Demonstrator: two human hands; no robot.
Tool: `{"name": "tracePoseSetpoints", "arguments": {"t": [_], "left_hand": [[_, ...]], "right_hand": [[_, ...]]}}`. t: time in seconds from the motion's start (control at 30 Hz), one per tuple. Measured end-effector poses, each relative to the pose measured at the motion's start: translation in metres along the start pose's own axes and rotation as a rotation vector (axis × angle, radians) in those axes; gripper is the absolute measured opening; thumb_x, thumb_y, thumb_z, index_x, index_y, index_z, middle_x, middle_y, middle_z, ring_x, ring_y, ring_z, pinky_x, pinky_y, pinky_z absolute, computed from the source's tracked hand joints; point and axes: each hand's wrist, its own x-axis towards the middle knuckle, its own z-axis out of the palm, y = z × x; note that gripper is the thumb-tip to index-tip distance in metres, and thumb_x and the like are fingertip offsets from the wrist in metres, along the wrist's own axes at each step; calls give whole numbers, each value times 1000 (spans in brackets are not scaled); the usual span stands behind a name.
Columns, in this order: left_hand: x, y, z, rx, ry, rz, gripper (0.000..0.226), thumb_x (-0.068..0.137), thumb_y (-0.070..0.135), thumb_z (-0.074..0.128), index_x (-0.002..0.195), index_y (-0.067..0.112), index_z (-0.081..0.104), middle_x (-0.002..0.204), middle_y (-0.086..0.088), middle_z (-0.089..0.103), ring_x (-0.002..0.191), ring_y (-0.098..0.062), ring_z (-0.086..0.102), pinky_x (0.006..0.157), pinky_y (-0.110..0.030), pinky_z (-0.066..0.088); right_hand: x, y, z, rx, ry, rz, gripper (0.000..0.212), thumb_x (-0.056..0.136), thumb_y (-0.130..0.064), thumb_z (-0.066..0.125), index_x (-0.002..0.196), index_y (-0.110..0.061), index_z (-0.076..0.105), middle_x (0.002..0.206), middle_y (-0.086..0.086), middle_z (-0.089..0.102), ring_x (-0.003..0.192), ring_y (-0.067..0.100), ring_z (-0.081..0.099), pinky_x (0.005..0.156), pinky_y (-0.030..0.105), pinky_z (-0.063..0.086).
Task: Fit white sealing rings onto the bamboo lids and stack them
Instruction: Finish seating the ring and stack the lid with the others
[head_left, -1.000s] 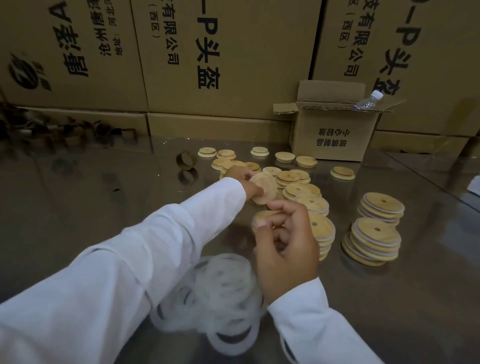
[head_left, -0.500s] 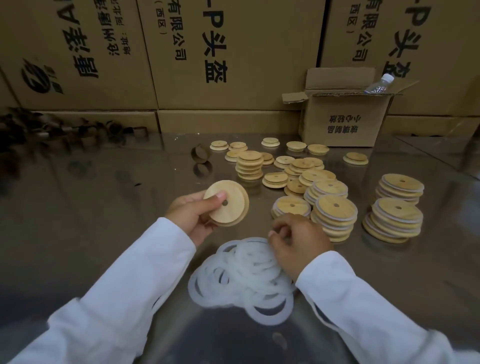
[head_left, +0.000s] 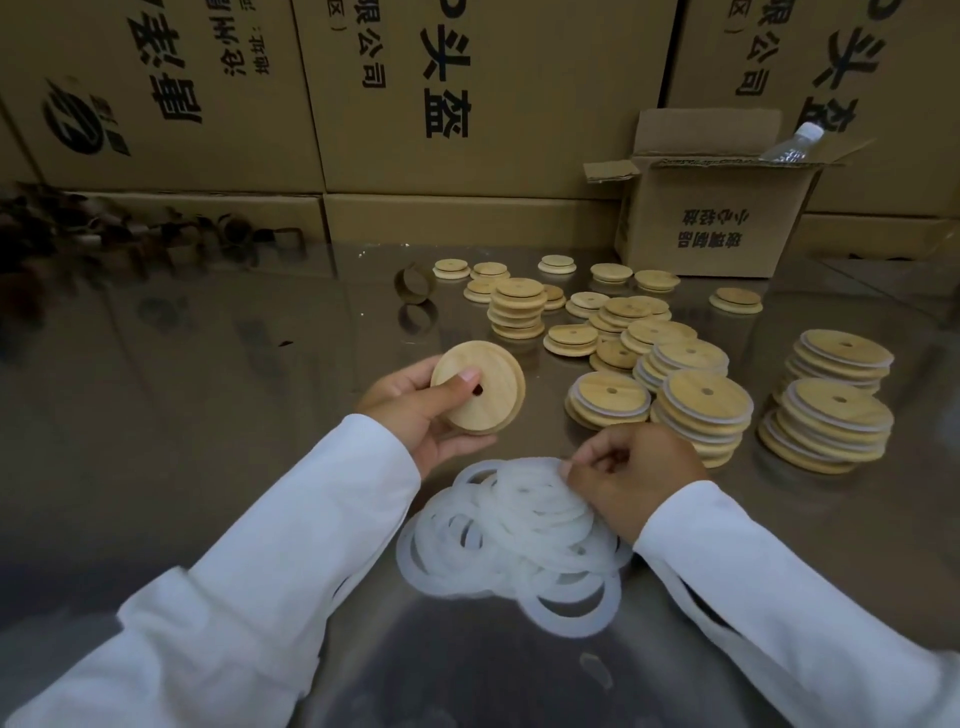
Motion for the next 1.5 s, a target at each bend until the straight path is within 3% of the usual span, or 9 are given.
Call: {"name": "tracePoseSetpoints", "arguments": {"t": [0.27, 0.4, 0.53, 0.67, 0.73, 0.9, 1.0, 1.23, 1.5], "left_hand": [[-3, 0, 0, 26, -49, 28, 28, 78, 13, 59, 105, 11, 63, 103, -13, 66, 83, -24, 69, 57, -35, 57], [-5, 1, 3, 52, -60, 28, 23, 79, 12, 59, 102, 10, 64, 95, -12, 67, 70, -20, 70, 53, -32, 56], [-9, 3, 7, 73, -108, -67, 19, 83, 12, 56, 99, 7, 65, 86, -14, 68, 68, -24, 70, 52, -36, 57], [-10, 5, 10, 80, -108, -122, 37, 83, 28, 57, 109, 2, 59, 98, -19, 64, 81, -34, 67, 57, -45, 58], [-12, 4, 12, 122, -132, -97, 41, 74, 35, 61, 102, 5, 63, 89, -16, 68, 79, -33, 69, 57, -43, 58], [-20, -8, 21, 351, -137, 300, 25, 67, 17, 68, 91, 13, 66, 80, -3, 70, 75, -17, 69, 58, -30, 57], [-23, -12, 25, 424, -154, 410, 23, 70, 24, 64, 92, 18, 65, 84, -1, 69, 80, -15, 68, 62, -30, 58], [-27, -17, 30, 418, -207, 371, 20, 84, 20, 53, 100, 19, 64, 91, -2, 69, 89, -19, 67, 69, -35, 59], [-28, -16, 30, 479, -178, 390, 21, 92, 13, 47, 107, 14, 61, 99, -11, 67, 97, -29, 64, 80, -42, 56]], "right_hand": [[-7, -17, -7, 448, 40, -405, 20, 79, -6, 66, 68, -22, 62, 66, -8, 61, 62, 3, 55, 62, 13, 46], [-10, -20, -11, 609, 17, -417, 13, 78, -7, 65, 72, -19, 65, 66, -6, 64, 65, 9, 58, 65, 20, 52], [-9, -21, -9, 701, 47, -314, 13, 79, -4, 65, 72, -14, 66, 59, -7, 66, 56, 3, 59, 56, 14, 50], [-5, -17, -9, 688, 104, -165, 12, 80, -7, 66, 70, -14, 67, 53, -5, 65, 48, 2, 57, 52, 12, 49], [-5, -17, -9, 670, 126, -159, 12, 80, -9, 67, 69, -16, 67, 52, -6, 65, 47, 0, 56, 52, 11, 49], [-9, -20, -8, 633, 177, -250, 12, 78, -11, 68, 69, -21, 67, 58, -7, 66, 53, 0, 58, 56, 11, 50], [-10, -20, -9, 590, 251, -327, 15, 77, -12, 69, 70, -25, 65, 60, -12, 66, 58, 1, 59, 58, 12, 50], [-10, -19, -8, 520, 303, -397, 21, 77, -13, 69, 73, -32, 64, 67, -24, 65, 66, -4, 60, 60, 6, 46], [-12, -19, -7, 488, 293, -409, 20, 79, -11, 67, 74, -29, 64, 72, -12, 64, 68, -1, 57, 63, 10, 49]]}}
